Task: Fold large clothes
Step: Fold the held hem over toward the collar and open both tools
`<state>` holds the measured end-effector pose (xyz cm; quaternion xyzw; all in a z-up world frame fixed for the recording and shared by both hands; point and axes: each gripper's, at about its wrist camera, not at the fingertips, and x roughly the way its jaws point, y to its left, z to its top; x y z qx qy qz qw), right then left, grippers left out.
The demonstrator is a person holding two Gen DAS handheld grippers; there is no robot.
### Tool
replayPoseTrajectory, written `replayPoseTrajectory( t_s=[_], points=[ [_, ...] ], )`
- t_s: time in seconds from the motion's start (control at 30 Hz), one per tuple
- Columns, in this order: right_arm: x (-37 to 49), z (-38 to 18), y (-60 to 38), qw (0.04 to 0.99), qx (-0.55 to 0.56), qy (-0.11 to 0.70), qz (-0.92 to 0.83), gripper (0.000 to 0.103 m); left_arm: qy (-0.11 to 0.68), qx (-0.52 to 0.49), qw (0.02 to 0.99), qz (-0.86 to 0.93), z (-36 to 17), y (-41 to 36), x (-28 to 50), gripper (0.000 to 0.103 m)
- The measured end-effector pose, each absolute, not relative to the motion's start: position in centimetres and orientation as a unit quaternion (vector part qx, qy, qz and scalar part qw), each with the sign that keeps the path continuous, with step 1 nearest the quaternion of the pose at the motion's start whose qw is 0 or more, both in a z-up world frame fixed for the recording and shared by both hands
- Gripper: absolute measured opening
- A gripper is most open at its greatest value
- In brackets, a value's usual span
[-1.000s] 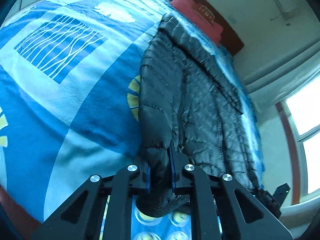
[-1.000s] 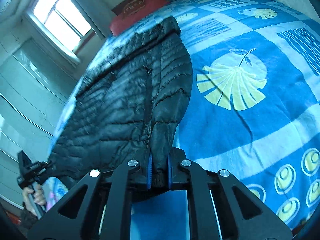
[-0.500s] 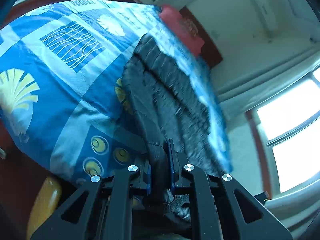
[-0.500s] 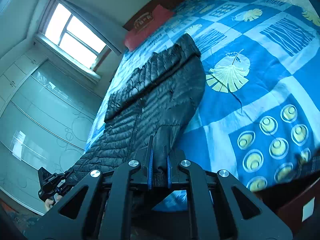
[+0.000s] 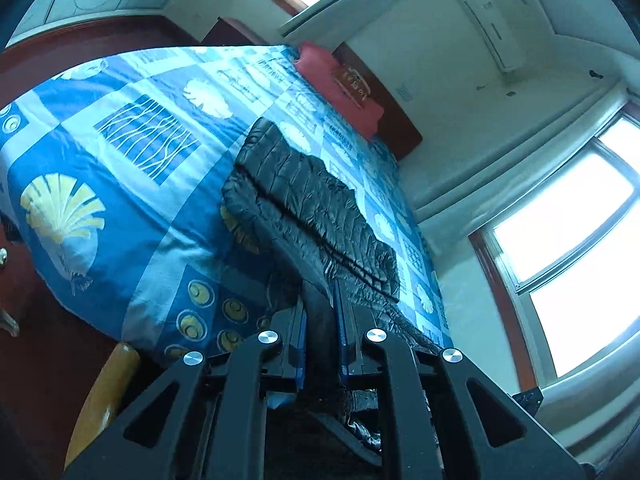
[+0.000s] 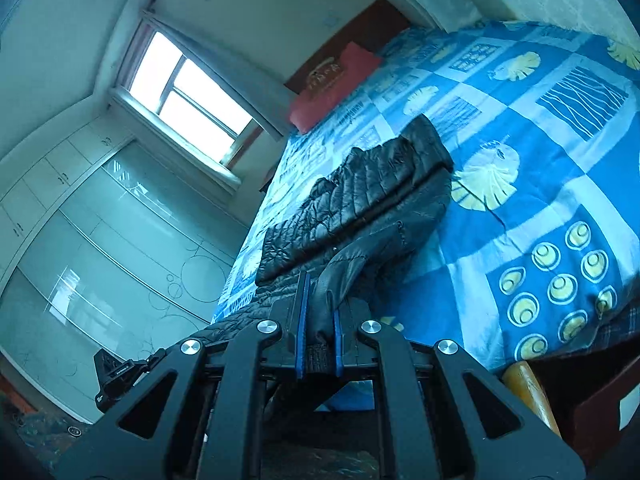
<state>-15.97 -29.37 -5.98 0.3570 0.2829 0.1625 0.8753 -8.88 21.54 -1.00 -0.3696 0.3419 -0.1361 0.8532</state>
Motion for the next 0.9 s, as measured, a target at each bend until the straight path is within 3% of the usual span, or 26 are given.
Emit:
replayPoseTrajectory(
  t_s=[0.4,0.7,0.9],
  points=[
    [-7.2,-4.2,-30.6,0.861,0.392,0.255,0.198,0.010,0.331,-0.355,0.861,-0.155,0.6,22.7,-0.2,0.011],
    [7.9,-4.5,-30.1,0.845,0.413,0.271,0.203,0.010,0.359,-0.328,0.858,-0.166,-0.5,20.9,13.0,0.011],
    [18.4,-8.5,-31.3,0.821,0.458,0.298,0.166,0.010,0.388,-0.327,0.851,-0.135,-3.1,19.9,23.4,0.011]
  ],
)
